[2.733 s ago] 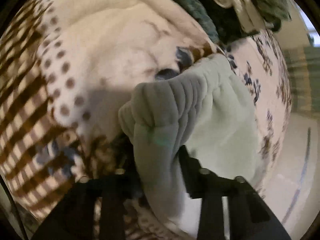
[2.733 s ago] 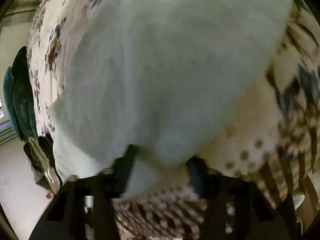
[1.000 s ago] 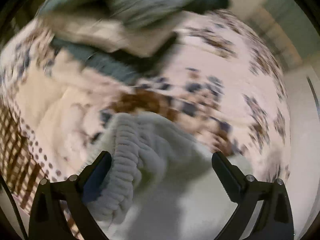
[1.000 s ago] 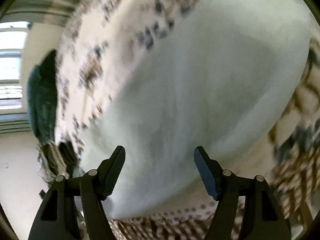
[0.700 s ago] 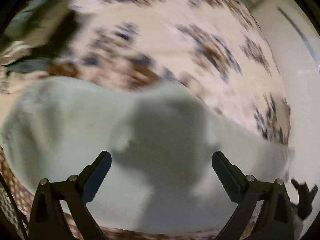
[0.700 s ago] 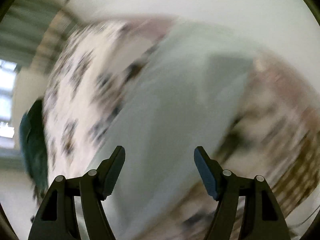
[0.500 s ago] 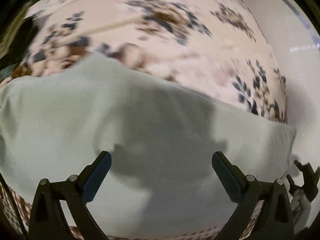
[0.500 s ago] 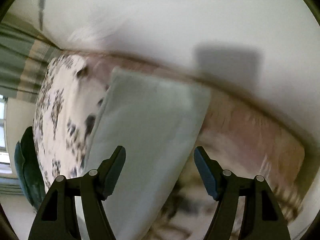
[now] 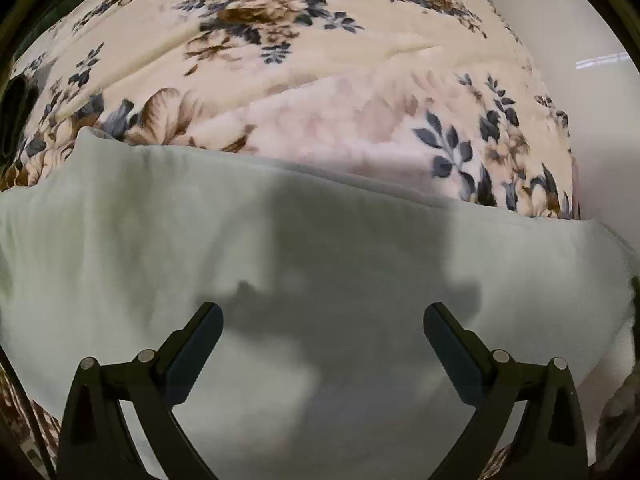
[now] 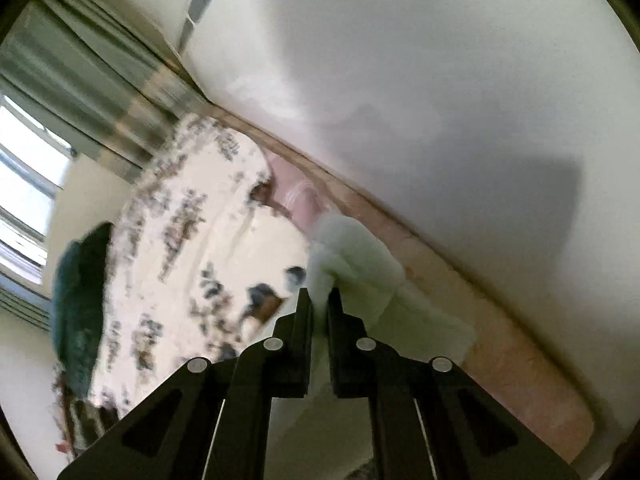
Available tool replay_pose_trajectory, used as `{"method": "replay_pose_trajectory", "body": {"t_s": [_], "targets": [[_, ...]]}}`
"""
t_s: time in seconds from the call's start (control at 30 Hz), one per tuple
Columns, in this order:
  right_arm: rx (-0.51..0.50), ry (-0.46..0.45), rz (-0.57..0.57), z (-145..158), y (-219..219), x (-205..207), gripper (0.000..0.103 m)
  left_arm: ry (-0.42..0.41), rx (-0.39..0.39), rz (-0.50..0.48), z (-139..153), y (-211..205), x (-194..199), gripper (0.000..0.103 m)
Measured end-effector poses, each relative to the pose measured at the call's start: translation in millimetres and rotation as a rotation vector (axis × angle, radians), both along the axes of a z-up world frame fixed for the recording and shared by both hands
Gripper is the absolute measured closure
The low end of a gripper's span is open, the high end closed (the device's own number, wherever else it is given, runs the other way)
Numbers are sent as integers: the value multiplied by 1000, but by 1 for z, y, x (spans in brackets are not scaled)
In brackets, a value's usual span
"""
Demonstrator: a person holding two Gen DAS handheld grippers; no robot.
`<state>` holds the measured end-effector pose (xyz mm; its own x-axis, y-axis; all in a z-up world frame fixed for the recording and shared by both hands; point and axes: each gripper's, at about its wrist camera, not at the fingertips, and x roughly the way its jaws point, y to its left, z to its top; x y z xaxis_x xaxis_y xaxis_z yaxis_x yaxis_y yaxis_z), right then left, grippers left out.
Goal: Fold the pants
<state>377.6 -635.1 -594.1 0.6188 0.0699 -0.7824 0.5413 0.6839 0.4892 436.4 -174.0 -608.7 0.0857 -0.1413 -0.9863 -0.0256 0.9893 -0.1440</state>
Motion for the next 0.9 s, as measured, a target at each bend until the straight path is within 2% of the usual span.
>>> {"method": "replay_pose_trajectory", "body": {"t_s": [0.07,0.13,0.17,0.2,0.27,0.3,0.33,0.37,0.5,0.57,0.6,0.67,0.7,0.77,0.8,0.83,0.9], "targets": [[61,77,-37,-26,-10,-5,96,9,-1,7,-2,-2,-1,0],[99,191,-68,-61,-20,-15,95,8,3,6,-3,-4,-2,0],[158,234,-71,-82,-23,-21,95,6,6,-2,-4,-6,-3,0],[211,267,-77,-99,-27,-29,90,6,7,-10,-5,-8,-3,0],[300,316,-128,-128,-33,-45,68,13,10,-29,-11,-11,-5,0],[333,301,-164,-135,-35,-54,50,18,10,-32,-14,-11,-6,0],[357,277,-203,-139,-38,-62,41,24,10,-34,-18,-12,-7,0],[379,244,-224,-143,-38,-67,40,30,11,-36,-23,-11,-8,0],[516,94,-182,-170,-35,-57,40,64,10,-21,-47,-5,-10,0],[528,52,-169,-183,-34,-45,40,65,0,-9,-52,-3,-7,0],[491,26,-161,-184,-33,-39,45,68,-3,-2,-54,-2,-6,0],[414,-1,-148,-174,-30,-27,75,91,0,4,-62,-3,-2,0],[405,-24,-141,-169,-29,-25,81,104,5,8,-64,-3,0,0],[363,-101,-108,-149,-24,-21,81,121,22,14,-72,-5,5,0],[347,-97,-81,-140,-28,-19,80,126,29,19,-74,-5,6,0],[347,-73,-53,-145,-26,-13,75,131,37,27,-75,-6,7,0],[443,-28,-44,-169,-31,-6,70,159,54,39,-79,-7,12,0]]}}
